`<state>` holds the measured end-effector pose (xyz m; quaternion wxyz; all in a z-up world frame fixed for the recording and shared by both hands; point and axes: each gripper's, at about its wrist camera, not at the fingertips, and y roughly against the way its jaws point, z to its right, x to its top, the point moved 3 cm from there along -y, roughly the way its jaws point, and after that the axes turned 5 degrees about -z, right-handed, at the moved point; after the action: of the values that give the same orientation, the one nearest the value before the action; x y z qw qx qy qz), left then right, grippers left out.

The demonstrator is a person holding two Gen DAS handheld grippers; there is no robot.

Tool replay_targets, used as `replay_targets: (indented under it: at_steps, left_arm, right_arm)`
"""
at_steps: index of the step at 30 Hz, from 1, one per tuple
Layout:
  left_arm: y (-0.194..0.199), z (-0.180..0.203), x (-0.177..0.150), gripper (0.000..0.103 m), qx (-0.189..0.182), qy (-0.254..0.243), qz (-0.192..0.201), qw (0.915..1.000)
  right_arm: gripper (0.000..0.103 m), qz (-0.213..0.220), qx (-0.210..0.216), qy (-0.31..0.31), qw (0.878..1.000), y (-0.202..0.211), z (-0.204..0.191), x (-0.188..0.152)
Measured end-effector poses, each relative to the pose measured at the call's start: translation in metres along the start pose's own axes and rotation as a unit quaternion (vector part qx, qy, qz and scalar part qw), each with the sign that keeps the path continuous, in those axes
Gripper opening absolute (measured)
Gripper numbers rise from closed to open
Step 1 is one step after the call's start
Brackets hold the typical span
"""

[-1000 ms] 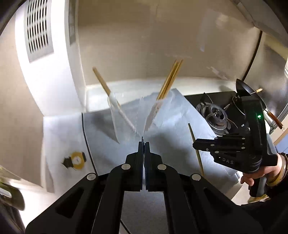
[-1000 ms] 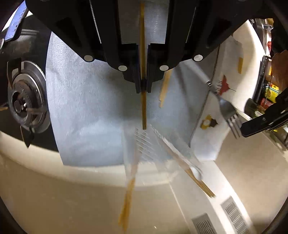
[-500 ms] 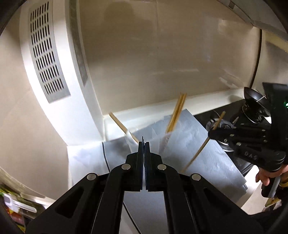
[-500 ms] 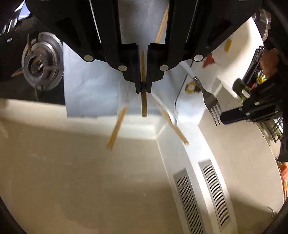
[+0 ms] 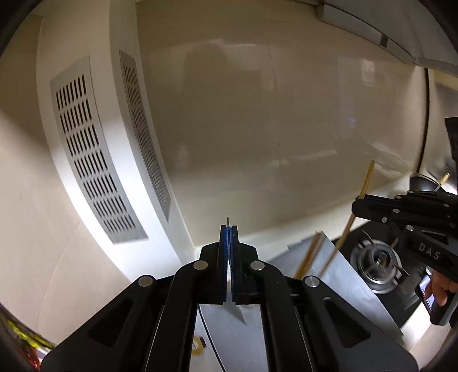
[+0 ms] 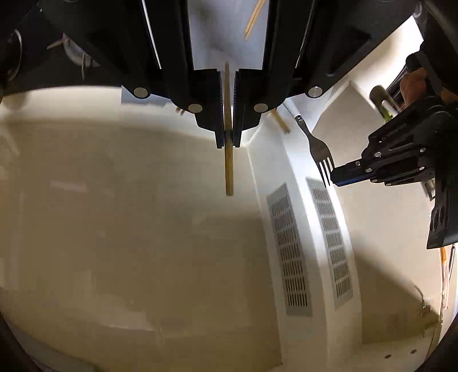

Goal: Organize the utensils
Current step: 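Lift the fork and chopstick with both tools and carry them above the clear holder, then drop the fork and chopstick into the clear holder by opening both tools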

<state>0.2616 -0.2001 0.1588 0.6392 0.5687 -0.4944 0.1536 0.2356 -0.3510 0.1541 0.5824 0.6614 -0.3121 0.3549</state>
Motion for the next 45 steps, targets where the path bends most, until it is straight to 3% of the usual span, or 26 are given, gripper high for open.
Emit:
replay_targets:
  at_steps: [13,24,26,27,28,29,30,31,33,37,41,45]
  left_arm:
    - [-0.058,0.002,0.004,0.001,0.006,-0.005,-0.028,0.9996]
    - [-0.099,0.006,-0.024,0.001,0.001,-0.004,-0.079,0.9969]
    - [-0.105,0.005,-0.03,0.001,-0.001,-0.002,-0.091,0.9958]
    - [-0.109,0.004,-0.033,0.003,-0.003,0.001,-0.105,0.9945]
    - [-0.112,0.002,-0.036,0.009,-0.004,0.002,-0.115,0.9933]
    - [-0.112,0.0,-0.04,0.038,0.006,0.004,-0.122,0.9925]
    - [-0.108,-0.002,-0.042,0.075,0.018,0.007,-0.119,0.9927]
    - [-0.105,-0.005,-0.042,0.085,0.027,0.011,-0.109,0.9937]
    - [-0.089,-0.01,-0.044,0.087,0.04,0.019,-0.087,0.9953]
    - [-0.076,-0.014,-0.053,0.087,0.035,0.043,-0.105,0.993]
    - [-0.069,-0.012,-0.074,0.089,0.03,0.073,-0.136,0.9876]
    - [-0.069,-0.003,-0.113,0.09,0.023,0.09,-0.18,0.9793]
  right_arm:
    - [0.006,0.002,-0.008,0.004,1.0,-0.03,0.0,0.019]
    - [0.006,-0.062,-0.002,-0.022,0.998,-0.075,0.007,-0.019]
    - [0.011,-0.075,0.006,-0.03,0.997,-0.077,0.008,-0.027]
    - [0.013,-0.082,0.013,-0.036,0.996,-0.078,0.008,-0.031]
    - [0.024,-0.087,0.019,-0.04,0.995,-0.078,0.008,-0.034]
    - [0.038,-0.089,0.022,-0.043,0.995,-0.077,0.008,-0.037]
    - [0.044,-0.087,0.022,-0.045,0.995,-0.074,0.008,-0.038]
    - [0.049,-0.085,0.023,-0.045,0.995,-0.071,0.008,-0.04]
    - [0.051,-0.081,0.022,-0.044,0.995,-0.064,0.008,-0.043]
    - [0.057,-0.073,0.017,-0.048,0.996,-0.045,0.009,-0.048]
    - [0.063,-0.084,0.017,-0.044,0.995,-0.033,0.004,-0.065]
    - [0.067,-0.131,0.018,-0.038,0.99,-0.037,-0.003,-0.104]
